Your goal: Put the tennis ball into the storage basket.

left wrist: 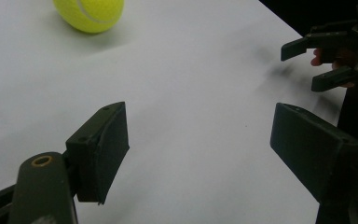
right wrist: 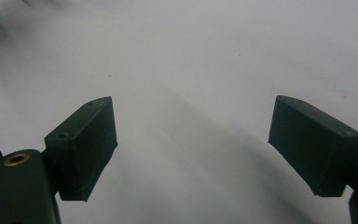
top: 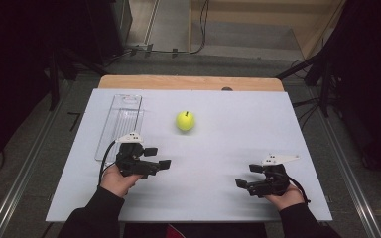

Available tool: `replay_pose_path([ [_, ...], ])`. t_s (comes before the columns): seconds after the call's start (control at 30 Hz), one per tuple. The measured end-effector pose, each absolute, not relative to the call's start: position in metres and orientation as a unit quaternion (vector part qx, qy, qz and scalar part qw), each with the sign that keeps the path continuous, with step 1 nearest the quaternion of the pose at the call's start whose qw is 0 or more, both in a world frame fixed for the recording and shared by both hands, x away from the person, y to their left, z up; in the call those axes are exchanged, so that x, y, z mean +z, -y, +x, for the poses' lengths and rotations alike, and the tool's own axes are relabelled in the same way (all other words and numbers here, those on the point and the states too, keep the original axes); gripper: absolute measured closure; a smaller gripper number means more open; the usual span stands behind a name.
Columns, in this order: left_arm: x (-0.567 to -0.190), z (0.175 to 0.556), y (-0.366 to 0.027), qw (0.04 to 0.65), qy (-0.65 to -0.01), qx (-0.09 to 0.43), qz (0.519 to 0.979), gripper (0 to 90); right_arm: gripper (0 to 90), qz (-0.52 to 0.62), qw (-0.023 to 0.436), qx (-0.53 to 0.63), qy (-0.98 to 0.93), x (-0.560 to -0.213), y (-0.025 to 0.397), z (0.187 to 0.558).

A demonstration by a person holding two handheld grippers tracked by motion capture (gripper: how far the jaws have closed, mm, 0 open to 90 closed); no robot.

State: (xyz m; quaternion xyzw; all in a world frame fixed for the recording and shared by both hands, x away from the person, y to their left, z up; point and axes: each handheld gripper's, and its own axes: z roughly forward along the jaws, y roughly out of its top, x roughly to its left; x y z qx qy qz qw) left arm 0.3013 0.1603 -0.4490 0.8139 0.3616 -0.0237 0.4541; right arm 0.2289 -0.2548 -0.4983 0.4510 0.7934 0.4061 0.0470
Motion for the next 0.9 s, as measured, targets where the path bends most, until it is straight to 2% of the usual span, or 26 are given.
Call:
replay_pose_path([
  [0.53, -0.444, 0.312, -0.152, 0.451, -0.354, -0.020, 0.819, 19.4, 13.3, 0.450, 0.047, 0.407, -0.794, -0.498, 0.255, 0.229],
  [0.63, -0.442, 0.313, -0.150, 0.459, -0.342, -0.017, 0.820, 12.9, 13.3, 0.450, 0.047, 0.407, -0.794, -0.498, 0.255, 0.229],
  [0.67, -0.442, 0.314, -0.148, 0.456, -0.341, -0.018, 0.822, 0.0, 13.3, 0.450, 0.047, 0.406, -0.794, -0.498, 0.254, 0.229],
  [0.9, -0.444, 0.321, -0.145, 0.446, -0.350, -0.032, 0.823, 0.0, 13.3, 0.449, 0.050, 0.408, -0.793, -0.498, 0.254, 0.228],
])
